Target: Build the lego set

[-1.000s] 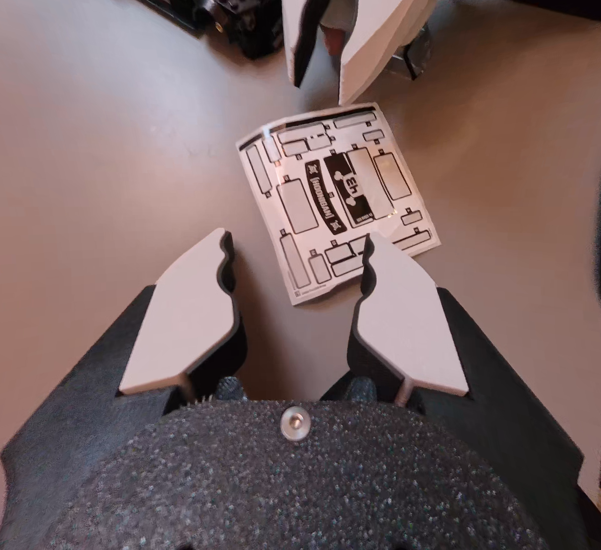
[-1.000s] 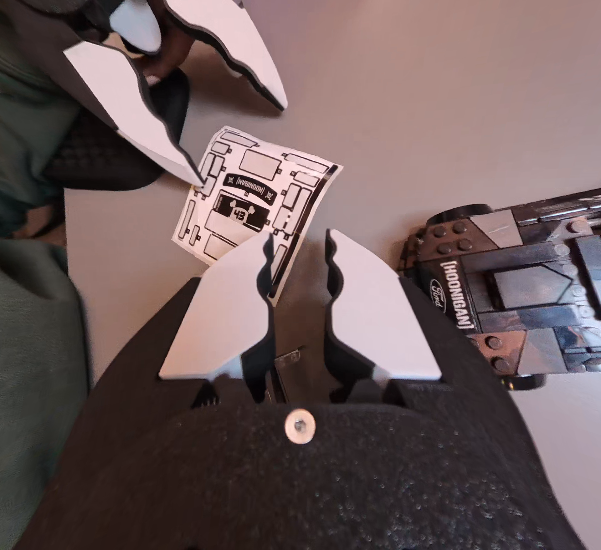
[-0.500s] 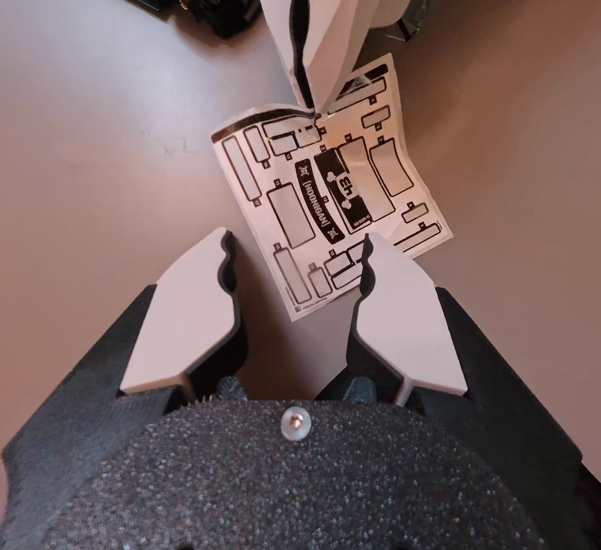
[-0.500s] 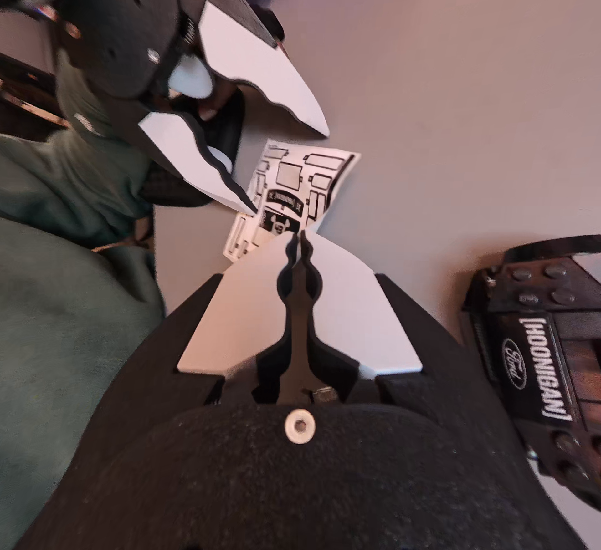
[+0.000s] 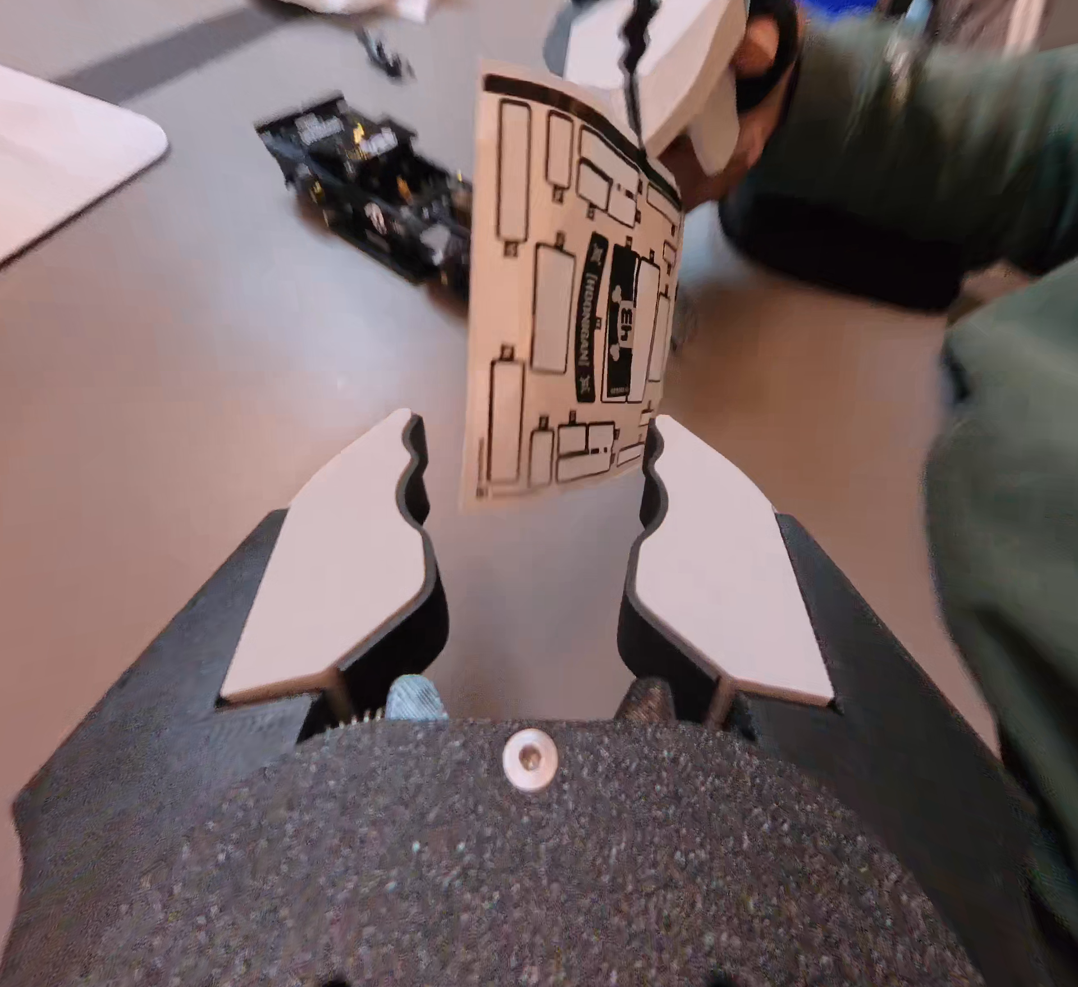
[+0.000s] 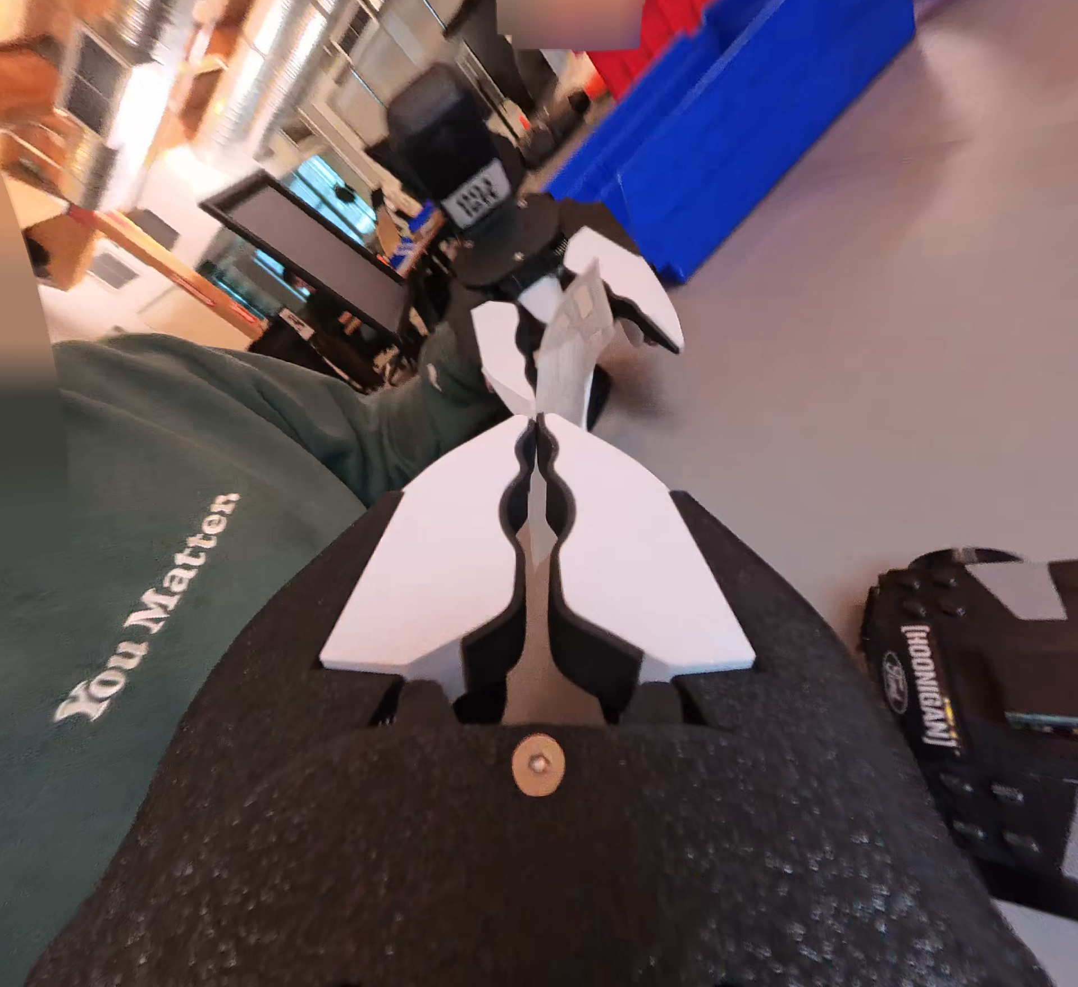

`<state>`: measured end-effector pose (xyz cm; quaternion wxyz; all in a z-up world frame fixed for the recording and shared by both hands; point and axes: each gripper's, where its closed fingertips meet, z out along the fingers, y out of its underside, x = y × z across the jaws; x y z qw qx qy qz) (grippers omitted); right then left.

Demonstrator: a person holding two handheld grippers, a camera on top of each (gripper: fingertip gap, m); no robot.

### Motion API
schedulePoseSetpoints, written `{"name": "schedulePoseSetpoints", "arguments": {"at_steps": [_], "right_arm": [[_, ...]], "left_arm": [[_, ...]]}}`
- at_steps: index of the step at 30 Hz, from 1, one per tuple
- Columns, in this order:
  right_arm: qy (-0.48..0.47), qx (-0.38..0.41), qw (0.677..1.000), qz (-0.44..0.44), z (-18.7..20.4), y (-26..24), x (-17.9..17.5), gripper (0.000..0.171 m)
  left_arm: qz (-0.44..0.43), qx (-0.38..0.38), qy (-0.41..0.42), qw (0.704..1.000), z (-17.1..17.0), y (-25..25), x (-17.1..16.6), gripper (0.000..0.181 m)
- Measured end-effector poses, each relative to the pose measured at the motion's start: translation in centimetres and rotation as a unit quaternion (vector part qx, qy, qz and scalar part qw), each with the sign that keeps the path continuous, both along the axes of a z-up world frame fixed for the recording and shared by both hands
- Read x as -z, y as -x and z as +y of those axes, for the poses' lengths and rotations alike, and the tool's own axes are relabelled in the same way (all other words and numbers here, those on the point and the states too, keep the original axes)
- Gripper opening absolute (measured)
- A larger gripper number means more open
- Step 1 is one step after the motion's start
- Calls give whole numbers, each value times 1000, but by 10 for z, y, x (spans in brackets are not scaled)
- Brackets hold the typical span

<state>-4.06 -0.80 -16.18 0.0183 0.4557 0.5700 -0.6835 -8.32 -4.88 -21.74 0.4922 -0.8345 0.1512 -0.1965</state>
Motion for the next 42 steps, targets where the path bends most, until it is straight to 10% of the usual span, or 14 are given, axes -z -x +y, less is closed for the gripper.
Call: {"name": "schedulePoseSetpoints", "arguments": {"at_steps": [8, 18, 22, 32, 42], "right_arm": [[52, 17, 993, 101, 13, -14, -45, 0], [71, 81, 994, 33, 26, 1, -28, 0], [-60, 183, 980, 54, 45, 11, -23, 10], [-527, 191, 783, 270, -5, -2, -37, 36], [-506, 45, 830, 229, -37, -9, 18, 34]], "left_arm": [[-255, 85, -98, 958, 0, -35, -62, 45], [-245, 96, -172, 949, 1, -51, -85, 1], [-263, 62, -175, 947, 5, -40, -88, 0], [-265, -9, -88, 960, 21, -25, -58, 1], [-168, 96, -84, 977, 9, -68, -48, 0]]}}
